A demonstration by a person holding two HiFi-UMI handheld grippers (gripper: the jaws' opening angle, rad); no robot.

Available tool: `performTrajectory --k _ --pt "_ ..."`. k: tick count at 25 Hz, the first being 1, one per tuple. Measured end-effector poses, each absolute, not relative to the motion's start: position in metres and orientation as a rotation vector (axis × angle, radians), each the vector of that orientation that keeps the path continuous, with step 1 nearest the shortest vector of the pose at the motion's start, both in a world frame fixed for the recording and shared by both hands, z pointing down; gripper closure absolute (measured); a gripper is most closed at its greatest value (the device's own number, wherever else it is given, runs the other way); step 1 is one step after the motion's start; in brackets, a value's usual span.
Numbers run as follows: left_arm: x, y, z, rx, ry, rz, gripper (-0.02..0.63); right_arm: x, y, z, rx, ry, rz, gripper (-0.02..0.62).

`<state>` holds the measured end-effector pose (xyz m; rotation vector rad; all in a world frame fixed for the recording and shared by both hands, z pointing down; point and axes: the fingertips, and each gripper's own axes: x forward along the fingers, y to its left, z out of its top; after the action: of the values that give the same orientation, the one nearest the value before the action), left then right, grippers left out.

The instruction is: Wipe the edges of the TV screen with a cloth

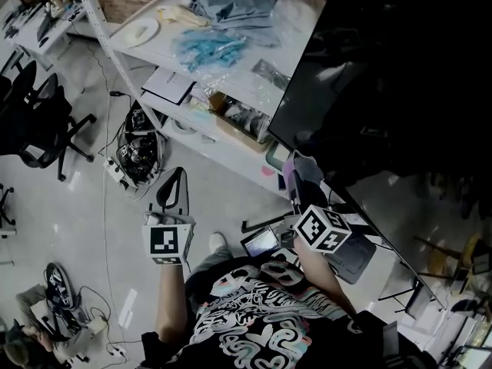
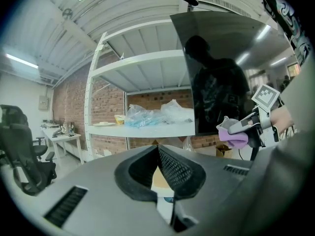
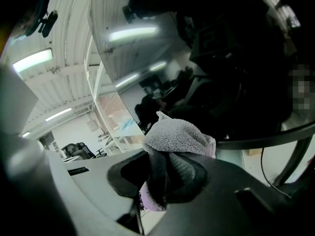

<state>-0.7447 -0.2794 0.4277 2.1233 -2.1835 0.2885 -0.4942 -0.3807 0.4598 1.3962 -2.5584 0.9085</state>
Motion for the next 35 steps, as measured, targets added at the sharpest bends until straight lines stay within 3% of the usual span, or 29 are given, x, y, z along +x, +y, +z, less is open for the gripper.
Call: performTrajectory --k 23,35 --pt "-0.804 -0.29 0.424 2.168 -2.16 0.269 0.589 -0.545 -0.398 0.461 1.452 -2.554 0.863 0.491" --pt "-0.803 -0.3 0.424 2.225 -2.112 0.251 0.589 -0.556 -0.403 0.461 1.445 -2.555 0.826 0.491"
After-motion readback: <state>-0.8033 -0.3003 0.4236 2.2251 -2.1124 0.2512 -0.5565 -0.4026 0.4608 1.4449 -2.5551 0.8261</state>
